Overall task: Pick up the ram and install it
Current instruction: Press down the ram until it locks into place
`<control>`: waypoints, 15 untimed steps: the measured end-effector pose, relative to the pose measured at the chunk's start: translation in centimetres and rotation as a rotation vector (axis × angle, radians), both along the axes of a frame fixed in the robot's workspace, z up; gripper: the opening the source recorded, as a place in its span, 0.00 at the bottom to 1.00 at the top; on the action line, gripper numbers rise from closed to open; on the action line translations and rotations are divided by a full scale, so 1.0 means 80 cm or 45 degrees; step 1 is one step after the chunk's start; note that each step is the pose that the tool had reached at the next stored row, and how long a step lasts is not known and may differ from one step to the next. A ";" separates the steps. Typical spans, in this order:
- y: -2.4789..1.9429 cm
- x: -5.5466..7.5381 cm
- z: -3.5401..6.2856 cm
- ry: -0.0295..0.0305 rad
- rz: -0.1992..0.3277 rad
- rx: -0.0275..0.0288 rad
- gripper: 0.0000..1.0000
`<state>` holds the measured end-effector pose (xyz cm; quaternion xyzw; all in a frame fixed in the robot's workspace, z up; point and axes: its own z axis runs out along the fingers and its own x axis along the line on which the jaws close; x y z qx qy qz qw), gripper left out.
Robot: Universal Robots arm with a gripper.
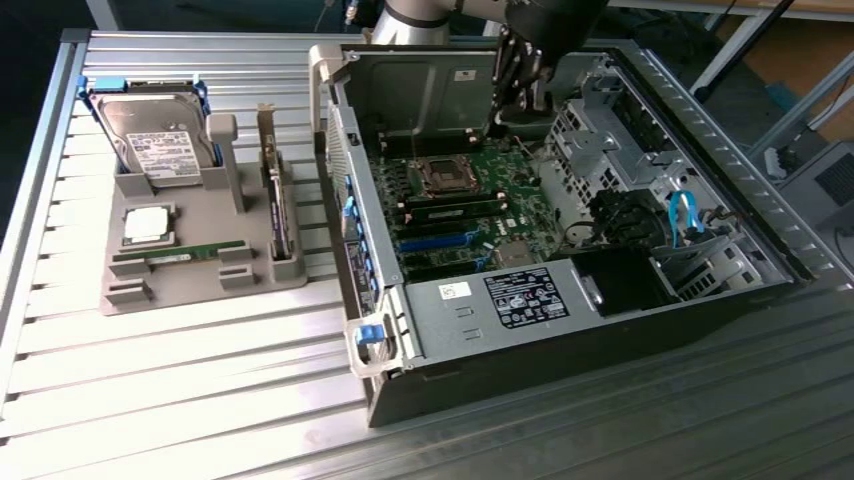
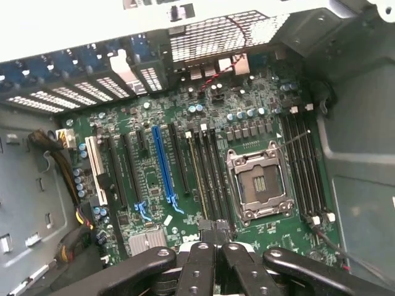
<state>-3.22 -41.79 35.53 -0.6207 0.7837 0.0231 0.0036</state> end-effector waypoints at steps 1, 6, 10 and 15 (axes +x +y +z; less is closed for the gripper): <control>0.0000 0.000 0.000 0.0000 -0.016 -0.0001 0.10; 0.0000 0.000 0.000 0.0000 -0.086 0.0000 0.10; 0.0000 0.000 0.000 0.0000 -0.177 0.0000 0.10; 0.0000 0.000 0.000 0.0000 -0.339 -0.0001 0.10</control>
